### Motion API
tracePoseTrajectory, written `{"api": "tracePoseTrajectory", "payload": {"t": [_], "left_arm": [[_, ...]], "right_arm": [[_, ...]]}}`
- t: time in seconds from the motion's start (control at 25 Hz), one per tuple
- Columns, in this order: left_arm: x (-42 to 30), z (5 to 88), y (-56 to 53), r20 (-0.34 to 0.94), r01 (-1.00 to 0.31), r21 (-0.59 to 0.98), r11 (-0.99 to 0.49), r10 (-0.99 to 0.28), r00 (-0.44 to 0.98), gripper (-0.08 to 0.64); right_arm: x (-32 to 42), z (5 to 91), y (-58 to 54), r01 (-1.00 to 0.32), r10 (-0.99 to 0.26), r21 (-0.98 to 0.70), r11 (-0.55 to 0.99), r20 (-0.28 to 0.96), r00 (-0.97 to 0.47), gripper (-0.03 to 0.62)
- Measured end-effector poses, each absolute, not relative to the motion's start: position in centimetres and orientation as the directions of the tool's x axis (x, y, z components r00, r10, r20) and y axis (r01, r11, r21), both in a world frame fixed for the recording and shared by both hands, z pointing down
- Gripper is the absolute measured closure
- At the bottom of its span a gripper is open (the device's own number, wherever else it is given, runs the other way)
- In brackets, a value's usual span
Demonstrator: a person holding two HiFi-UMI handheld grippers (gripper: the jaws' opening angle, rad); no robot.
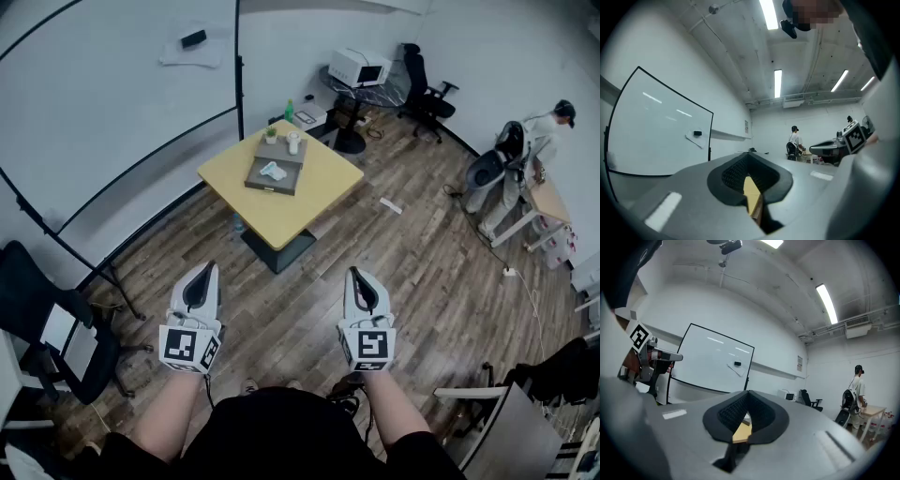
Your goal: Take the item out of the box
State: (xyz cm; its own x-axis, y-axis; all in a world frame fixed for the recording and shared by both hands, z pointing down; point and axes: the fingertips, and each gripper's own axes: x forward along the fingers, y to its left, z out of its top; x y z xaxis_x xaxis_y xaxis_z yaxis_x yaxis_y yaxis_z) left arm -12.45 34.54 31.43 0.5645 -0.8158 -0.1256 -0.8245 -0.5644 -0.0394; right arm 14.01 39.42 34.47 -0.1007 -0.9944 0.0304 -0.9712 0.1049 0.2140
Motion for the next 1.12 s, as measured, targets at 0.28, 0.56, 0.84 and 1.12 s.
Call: {"api": "tracePoseTrajectory", "payload": {"t": [0.28, 0.56, 0.84, 1.12], "left_arm": [[-12.6, 31.8, 34.1, -0.118, -0.827, -0.051, -0.56, -0.819, 0.562, 0.56], [-12.6, 32.1, 34.2, -0.11, -0.832, -0.049, -0.552, -0.825, 0.554, 0.56], [-12.5, 32.6, 34.4, -0.098, -0.836, -0.047, -0.547, -0.83, 0.549, 0.56], [-10.8, 33.2, 33.8, -0.094, -0.839, -0.079, -0.538, -0.834, 0.543, 0.56]], "right_arm": [[14.2, 34.9, 38.9, -0.967, -0.994, 0.232, 0.106, 0.034, -0.101, 0.586], [14.4, 35.3, 39.1, -0.971, -0.99, 0.193, 0.14, 0.032, -0.136, 0.583], [12.9, 35.8, 38.9, -0.94, -0.956, 0.173, 0.293, 0.056, -0.288, 0.243], [13.4, 35.5, 38.3, -0.908, -0.929, 0.197, 0.371, 0.064, -0.365, -0.004]]}}
